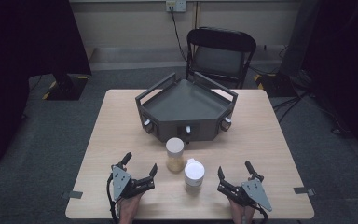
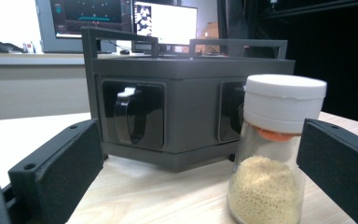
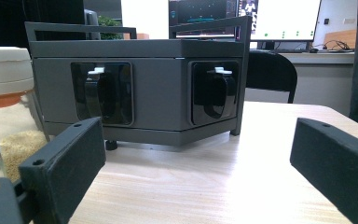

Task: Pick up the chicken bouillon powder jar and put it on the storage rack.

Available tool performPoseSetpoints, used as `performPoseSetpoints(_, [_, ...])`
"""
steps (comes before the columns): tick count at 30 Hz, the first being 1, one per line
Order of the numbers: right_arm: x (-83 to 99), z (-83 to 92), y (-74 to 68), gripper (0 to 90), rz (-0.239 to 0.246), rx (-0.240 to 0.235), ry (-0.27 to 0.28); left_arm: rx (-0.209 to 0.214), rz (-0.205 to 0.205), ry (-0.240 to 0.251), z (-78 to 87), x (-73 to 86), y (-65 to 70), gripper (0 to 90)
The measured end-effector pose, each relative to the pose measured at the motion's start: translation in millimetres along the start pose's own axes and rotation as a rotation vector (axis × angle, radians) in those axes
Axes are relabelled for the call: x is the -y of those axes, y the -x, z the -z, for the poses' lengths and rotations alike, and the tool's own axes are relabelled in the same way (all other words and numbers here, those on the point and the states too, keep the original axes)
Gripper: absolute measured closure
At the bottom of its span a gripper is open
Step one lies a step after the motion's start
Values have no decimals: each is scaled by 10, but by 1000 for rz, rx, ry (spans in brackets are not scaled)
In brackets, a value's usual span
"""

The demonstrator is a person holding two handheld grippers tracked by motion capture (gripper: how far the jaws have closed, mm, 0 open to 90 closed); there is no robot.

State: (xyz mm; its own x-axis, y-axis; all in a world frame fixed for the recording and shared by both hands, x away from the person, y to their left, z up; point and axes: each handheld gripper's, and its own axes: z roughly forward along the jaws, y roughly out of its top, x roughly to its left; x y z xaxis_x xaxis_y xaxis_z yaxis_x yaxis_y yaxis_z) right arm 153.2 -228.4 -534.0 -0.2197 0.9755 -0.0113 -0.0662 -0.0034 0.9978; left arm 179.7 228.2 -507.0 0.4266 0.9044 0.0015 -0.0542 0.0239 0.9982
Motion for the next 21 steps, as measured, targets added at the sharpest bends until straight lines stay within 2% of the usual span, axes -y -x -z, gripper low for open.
performPoseSetpoints(8, [0, 0, -1, 21, 0, 1, 0, 17, -6, 0, -47, -96, 3, 0])
performPoseSetpoints(21, [0, 0, -1, 21, 0, 0, 0, 52, -41, 17, -161, -244, 34, 0])
